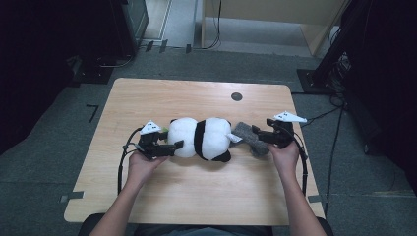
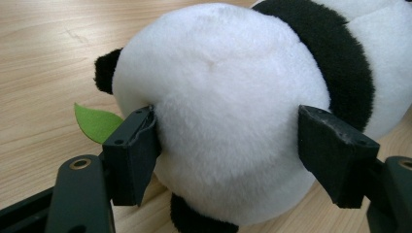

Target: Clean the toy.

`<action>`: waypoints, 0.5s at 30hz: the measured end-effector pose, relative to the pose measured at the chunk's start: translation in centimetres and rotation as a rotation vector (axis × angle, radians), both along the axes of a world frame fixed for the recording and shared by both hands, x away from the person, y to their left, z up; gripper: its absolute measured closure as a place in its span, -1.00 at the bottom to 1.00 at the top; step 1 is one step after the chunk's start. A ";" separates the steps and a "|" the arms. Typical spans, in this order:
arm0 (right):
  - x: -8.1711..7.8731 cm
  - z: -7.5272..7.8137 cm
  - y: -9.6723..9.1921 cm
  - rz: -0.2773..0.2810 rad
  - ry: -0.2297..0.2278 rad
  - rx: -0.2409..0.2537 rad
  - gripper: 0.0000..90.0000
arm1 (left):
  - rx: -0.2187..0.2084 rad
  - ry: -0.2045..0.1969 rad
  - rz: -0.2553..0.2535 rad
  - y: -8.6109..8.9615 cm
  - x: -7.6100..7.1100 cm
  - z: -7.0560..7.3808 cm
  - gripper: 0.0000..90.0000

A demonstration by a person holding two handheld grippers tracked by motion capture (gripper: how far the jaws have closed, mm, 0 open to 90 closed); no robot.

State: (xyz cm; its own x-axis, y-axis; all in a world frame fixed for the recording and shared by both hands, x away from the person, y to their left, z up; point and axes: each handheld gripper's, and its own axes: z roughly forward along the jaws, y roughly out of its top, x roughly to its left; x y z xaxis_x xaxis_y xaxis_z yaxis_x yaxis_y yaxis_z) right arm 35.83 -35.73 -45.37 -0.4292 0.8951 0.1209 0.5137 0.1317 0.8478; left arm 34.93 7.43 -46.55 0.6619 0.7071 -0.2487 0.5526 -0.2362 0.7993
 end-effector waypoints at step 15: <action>-2.7 1.6 4.7 0.177 -0.014 0.016 -0.46 | 0.004 -0.003 -0.009 -0.2 0.5 0.3 -0.45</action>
